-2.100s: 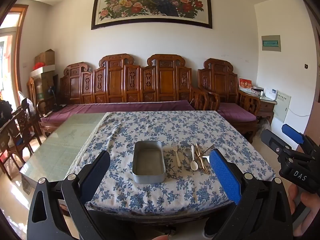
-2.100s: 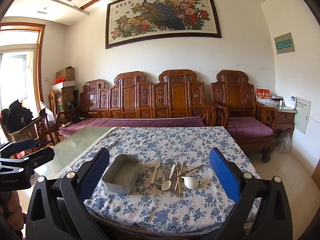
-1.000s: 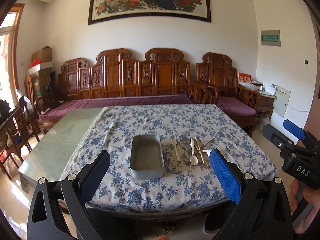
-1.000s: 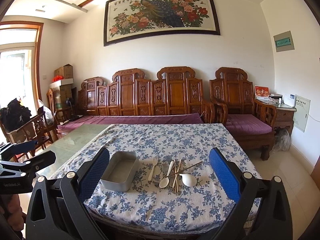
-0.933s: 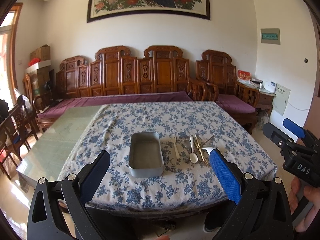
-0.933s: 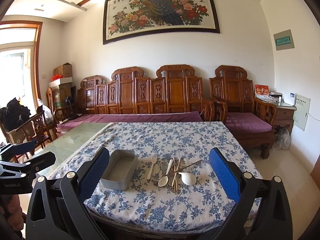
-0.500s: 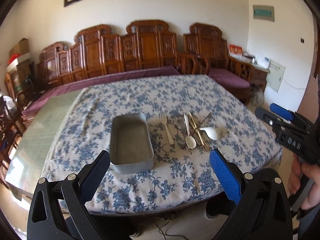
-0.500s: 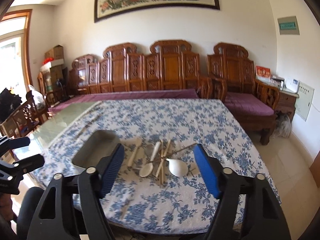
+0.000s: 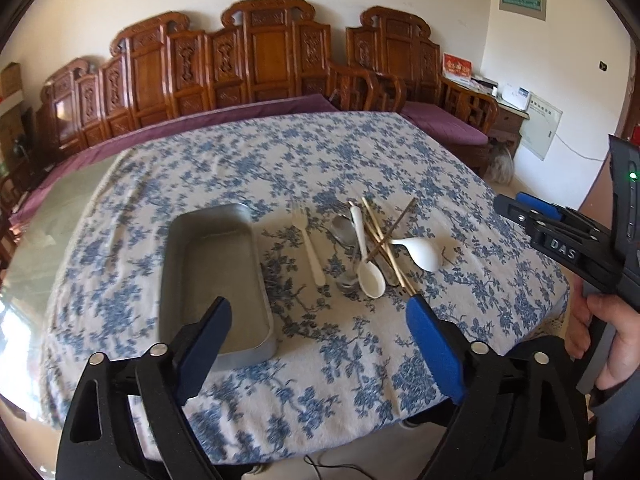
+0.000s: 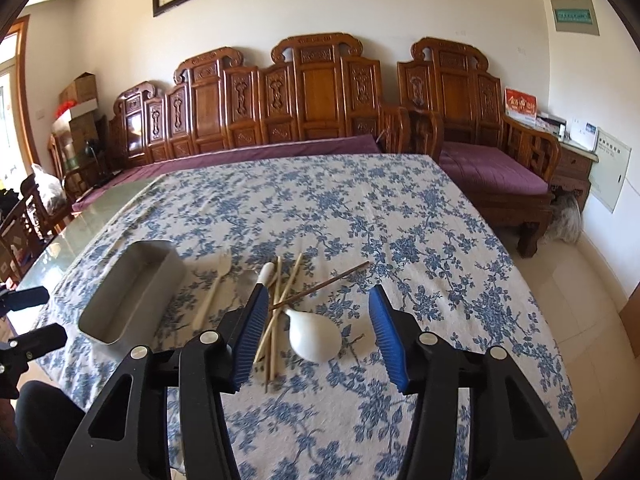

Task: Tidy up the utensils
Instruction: 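Reach the right tool into the utensil pile and grasp a brown wooden chopstick, then grasp the long white plastic spoon with the left tool while the right tool lifts the chopstick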

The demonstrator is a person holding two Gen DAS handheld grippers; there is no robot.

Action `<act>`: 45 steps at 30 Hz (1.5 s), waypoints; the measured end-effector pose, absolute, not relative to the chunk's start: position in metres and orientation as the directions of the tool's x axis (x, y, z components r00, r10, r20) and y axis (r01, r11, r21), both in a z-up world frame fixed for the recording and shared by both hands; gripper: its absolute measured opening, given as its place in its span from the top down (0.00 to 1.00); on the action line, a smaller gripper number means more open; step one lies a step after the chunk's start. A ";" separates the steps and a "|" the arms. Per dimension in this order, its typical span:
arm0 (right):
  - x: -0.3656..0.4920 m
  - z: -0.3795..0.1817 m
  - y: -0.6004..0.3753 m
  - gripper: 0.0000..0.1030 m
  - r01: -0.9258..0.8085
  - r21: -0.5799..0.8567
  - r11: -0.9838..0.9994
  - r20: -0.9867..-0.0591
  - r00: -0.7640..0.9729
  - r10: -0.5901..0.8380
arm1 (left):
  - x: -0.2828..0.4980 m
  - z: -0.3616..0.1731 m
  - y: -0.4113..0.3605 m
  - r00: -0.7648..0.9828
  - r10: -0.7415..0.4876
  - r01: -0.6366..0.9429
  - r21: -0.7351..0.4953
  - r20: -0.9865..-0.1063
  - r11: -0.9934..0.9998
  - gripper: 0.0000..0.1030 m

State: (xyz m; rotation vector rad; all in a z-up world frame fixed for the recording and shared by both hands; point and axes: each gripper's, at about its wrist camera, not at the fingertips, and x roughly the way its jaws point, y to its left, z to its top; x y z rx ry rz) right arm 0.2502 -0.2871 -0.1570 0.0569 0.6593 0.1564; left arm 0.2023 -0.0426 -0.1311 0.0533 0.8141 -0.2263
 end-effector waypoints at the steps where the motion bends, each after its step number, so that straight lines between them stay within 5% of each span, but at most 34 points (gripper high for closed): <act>1: 0.255 -0.161 -0.289 0.49 -0.126 0.101 0.987 -0.611 0.775 0.161 | 0.207 -0.135 -0.046 0.659 -0.180 0.226 -0.037 -0.730 0.973 0.22; 11: 0.298 -0.206 -0.285 0.53 -0.150 0.130 0.980 -0.677 0.709 0.198 | 0.260 -0.192 -0.074 0.554 -0.200 0.253 -0.066 -0.808 0.965 0.41; 29: 0.420 -0.285 -0.262 0.77 -0.033 0.282 0.959 -0.825 0.502 0.259 | 0.282 -0.221 -0.075 0.532 -0.201 0.229 -0.089 -0.822 0.969 0.41; 45: 0.427 -0.272 -0.273 0.94 0.034 0.363 0.931 -0.815 0.496 0.300 | 0.272 -0.227 -0.075 0.528 -0.205 0.219 -0.101 -0.824 0.970 0.41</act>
